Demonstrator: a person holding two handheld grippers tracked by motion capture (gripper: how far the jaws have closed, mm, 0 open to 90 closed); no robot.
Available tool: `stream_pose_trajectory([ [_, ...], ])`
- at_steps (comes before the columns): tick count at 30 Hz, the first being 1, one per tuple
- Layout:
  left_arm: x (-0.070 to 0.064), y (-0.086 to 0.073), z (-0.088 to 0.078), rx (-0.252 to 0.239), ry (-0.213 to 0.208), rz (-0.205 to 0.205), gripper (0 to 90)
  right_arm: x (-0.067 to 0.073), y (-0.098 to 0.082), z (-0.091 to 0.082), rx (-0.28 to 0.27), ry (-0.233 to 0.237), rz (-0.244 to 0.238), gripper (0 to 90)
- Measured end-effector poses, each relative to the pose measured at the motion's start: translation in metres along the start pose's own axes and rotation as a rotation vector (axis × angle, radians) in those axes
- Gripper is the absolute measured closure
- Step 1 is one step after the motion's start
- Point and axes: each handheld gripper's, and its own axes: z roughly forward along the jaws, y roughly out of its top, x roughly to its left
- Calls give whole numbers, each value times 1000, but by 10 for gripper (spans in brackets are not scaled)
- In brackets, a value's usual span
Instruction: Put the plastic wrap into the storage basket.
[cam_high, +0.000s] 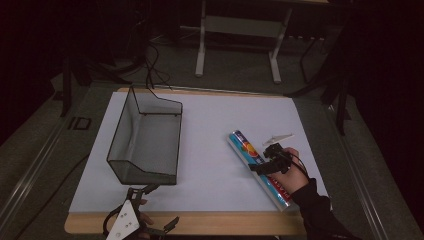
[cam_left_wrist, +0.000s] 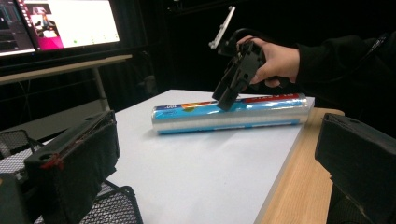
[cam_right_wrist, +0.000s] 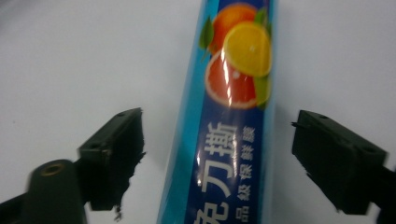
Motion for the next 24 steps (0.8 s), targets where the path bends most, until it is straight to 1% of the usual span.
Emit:
stream_pose_trajectory([
  [1,0,0,0,0,0,0,4,0,0,0,0,0,0,178],
  [2,0,0,0,-4,-1,-6,4,0,0,4,22,-7,0,180],
  [3,0,0,0,-4,-1,-6,4,0,0,4,22,-7,0,180],
  [4,0,0,0,-4,1,-6,4,0,-1,9,43,-20,5,195],
  [7,1,0,-1,-7,-2,-9,4,-1,-1,13,59,-21,11,196],
  [8,1,0,-1,-9,-3,-12,4,-2,0,17,92,-24,16,200],
  [9,1,0,-1,-9,-3,-12,4,-3,0,18,95,-28,19,206],
  [10,1,0,-1,-9,-3,-14,4,-3,1,20,119,-26,22,217],
  [12,1,0,0,-7,-5,-14,4,-2,3,21,129,-35,26,228],
  [14,1,0,0,-4,-5,-13,4,0,5,22,156,-49,30,232],
  [15,1,0,0,-4,-5,-13,4,0,5,22,156,-49,30,232],
  [16,1,0,0,-4,-6,-13,4,1,7,24,190,-55,29,236],
  [17,1,0,0,-4,-6,-13,4,1,7,24,190,-55,29,236],
  [18,1,0,0,-4,-8,-13,4,2,10,25,228,-59,35,254],
  [19,1,0,0,-4,-8,-13,4,2,10,25,228,-59,35,254],
  [20,1,0,0,-4,-7,-13,4,3,12,28,258,-64,42,270],
  [21,1,0,0,-4,-7,-13,4,3,12,28,258,-64,42,270],
  [22,1,0,0,-4,-8,-14,4,3,14,30,286,-52,51,289],
  [24,1,0,0,-4,-6,-14,4,4,15,31,306,-55,29,289],
])
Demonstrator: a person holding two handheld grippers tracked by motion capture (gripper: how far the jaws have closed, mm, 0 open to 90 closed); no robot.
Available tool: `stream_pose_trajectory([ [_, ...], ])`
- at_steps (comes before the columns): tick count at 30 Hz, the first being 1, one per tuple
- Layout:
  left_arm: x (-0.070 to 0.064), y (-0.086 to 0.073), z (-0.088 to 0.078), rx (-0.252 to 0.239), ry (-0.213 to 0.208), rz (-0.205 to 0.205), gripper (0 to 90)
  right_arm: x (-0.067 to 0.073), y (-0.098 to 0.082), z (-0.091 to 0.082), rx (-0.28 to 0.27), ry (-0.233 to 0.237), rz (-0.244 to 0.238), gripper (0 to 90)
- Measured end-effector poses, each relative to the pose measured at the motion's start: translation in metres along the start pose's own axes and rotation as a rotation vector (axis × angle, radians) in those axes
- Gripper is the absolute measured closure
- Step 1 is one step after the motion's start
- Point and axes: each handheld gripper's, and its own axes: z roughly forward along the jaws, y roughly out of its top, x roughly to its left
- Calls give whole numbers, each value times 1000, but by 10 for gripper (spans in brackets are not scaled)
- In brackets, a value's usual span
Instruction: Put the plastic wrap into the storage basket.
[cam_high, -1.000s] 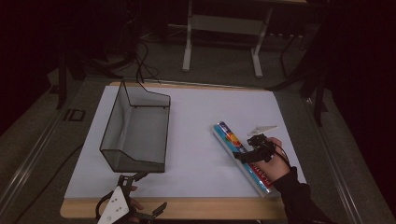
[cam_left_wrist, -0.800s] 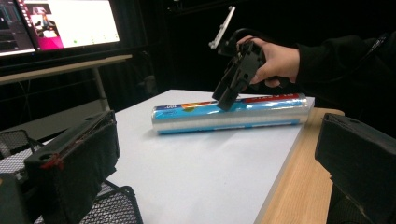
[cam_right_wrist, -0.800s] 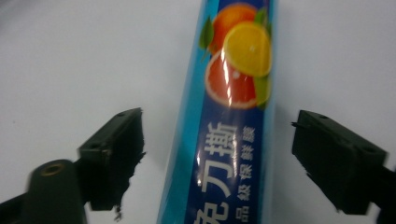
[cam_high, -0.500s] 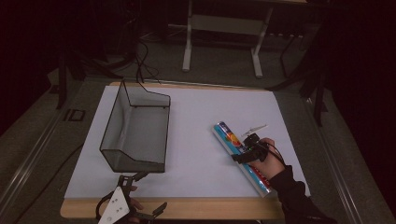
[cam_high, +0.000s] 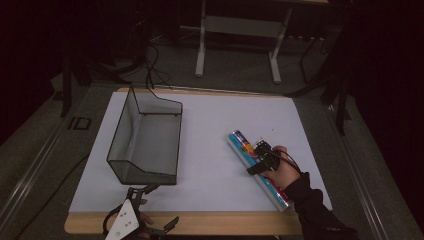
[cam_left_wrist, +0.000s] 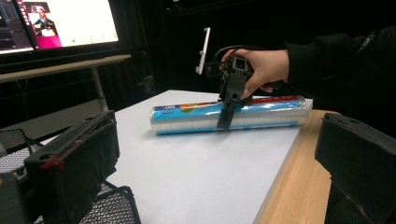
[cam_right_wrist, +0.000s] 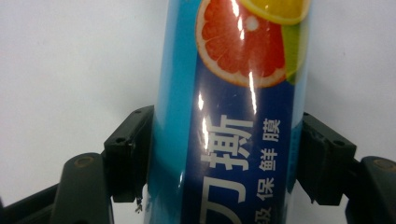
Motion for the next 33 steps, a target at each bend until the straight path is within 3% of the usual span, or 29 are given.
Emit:
stream_pose_trajectory([
  [5,0,0,1,4,-3,-1,4,2,4,2,42,-13,12,296],
  [9,-1,0,1,2,-3,-1,4,3,6,3,52,-25,61,312],
  [14,0,0,2,0,2,-3,4,7,2,2,5,-51,73,317],
  [20,1,0,2,-1,3,-3,4,0,-2,-8,-41,-15,109,318],
  [33,1,0,2,-1,3,-2,4,-2,3,-36,-134,-11,126,319],
])
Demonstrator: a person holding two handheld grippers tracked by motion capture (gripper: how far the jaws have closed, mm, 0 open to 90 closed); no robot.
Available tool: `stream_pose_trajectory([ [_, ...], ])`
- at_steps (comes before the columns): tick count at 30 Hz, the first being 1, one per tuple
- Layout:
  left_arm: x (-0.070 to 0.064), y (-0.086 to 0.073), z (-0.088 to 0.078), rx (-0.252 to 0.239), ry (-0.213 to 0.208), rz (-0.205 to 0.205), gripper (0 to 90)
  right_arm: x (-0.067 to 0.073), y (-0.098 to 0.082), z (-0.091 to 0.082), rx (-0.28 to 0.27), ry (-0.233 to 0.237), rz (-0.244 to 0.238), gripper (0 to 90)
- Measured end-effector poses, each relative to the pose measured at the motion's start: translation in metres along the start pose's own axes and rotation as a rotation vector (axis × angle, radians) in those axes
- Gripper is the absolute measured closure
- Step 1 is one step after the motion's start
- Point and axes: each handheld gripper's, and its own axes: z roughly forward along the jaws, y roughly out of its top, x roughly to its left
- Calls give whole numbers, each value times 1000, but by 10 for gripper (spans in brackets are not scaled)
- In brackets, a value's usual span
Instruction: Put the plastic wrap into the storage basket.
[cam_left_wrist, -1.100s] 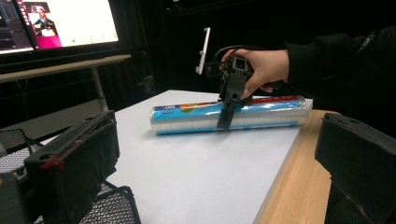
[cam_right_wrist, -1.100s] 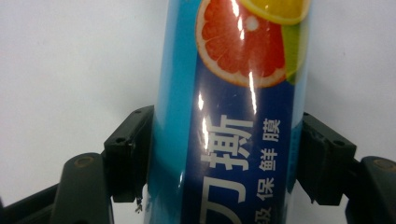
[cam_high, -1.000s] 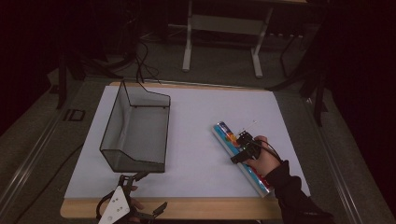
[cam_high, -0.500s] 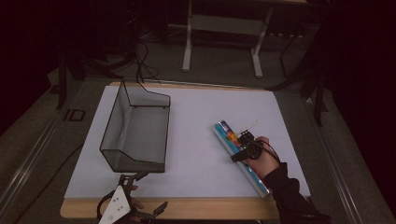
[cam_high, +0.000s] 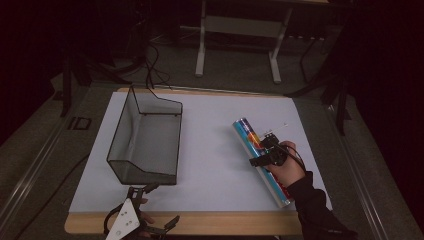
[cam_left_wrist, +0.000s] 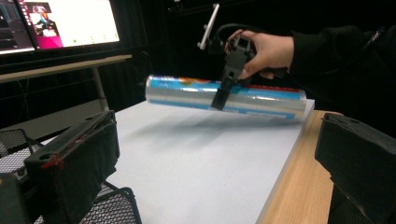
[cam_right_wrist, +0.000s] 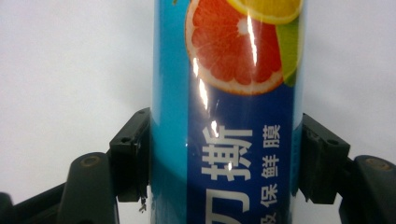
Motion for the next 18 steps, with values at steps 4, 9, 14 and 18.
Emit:
stream_pose_trajectory([
  [4,0,0,0,2,0,5,4,1,8,-13,-36,12,1,319],
  [9,-1,0,1,3,0,5,4,6,22,-29,-103,41,22,319],
  [14,-1,0,1,4,-2,8,4,14,32,-33,-156,65,29,319],
  [18,0,0,1,2,-1,8,4,24,43,-36,-197,106,39,319],
])
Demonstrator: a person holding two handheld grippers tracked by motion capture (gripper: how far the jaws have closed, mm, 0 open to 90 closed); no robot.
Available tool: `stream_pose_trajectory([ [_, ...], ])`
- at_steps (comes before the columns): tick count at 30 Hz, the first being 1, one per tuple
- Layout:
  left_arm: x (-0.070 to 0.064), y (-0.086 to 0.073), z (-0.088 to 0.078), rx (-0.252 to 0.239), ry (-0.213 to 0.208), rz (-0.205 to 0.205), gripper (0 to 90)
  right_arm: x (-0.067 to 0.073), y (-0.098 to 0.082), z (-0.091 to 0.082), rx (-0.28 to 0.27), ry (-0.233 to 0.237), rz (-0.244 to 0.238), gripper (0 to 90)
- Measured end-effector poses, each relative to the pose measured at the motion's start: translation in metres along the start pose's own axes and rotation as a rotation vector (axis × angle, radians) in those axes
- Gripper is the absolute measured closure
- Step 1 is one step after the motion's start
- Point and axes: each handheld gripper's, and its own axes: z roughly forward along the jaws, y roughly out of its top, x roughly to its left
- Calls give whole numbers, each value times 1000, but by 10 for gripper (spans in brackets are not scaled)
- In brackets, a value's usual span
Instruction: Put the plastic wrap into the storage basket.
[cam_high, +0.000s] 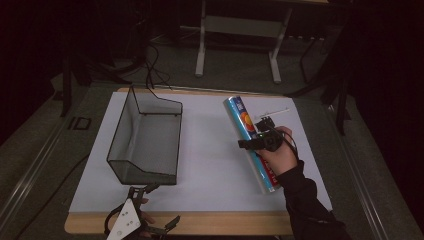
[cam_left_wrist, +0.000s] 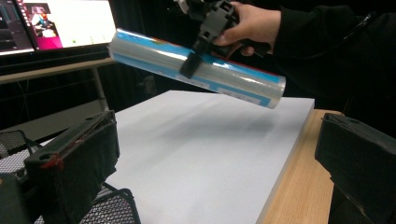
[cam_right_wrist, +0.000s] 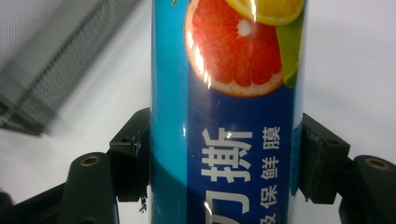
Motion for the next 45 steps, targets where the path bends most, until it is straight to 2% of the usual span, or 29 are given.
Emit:
stream_pose_trajectory([
  [1,0,0,0,1,0,-1,4,7,6,2,-10,-3,-13,319],
  [3,0,0,0,-2,-2,-3,4,11,9,2,-11,1,-18,319],
  [6,0,0,-1,-4,-1,-1,4,23,22,5,-43,20,-14,319],
  [8,0,0,-1,-2,2,-2,4,25,25,5,-52,25,-12,319],
  [10,0,0,-1,-1,3,-1,4,30,32,6,-73,51,0,319],
  [13,0,0,-1,1,1,1,4,40,42,8,-114,58,16,319],
  [21,0,0,-2,3,0,-1,4,54,61,14,-159,92,53,319],
  [23,0,0,-2,1,-4,-2,4,62,69,15,-184,84,49,319],
  [29,0,0,0,7,-2,-2,4,73,81,17,-225,123,74,319],
  [33,-1,0,-1,6,2,0,4,88,92,21,-259,140,85,319],
  [36,0,0,-2,3,6,-3,4,90,94,22,-263,143,85,319],
  [37,0,0,-2,3,5,-3,4,98,102,25,-285,156,98,319],
  [45,-1,1,-3,11,9,6,4,119,120,34,-336,180,126,319],
])
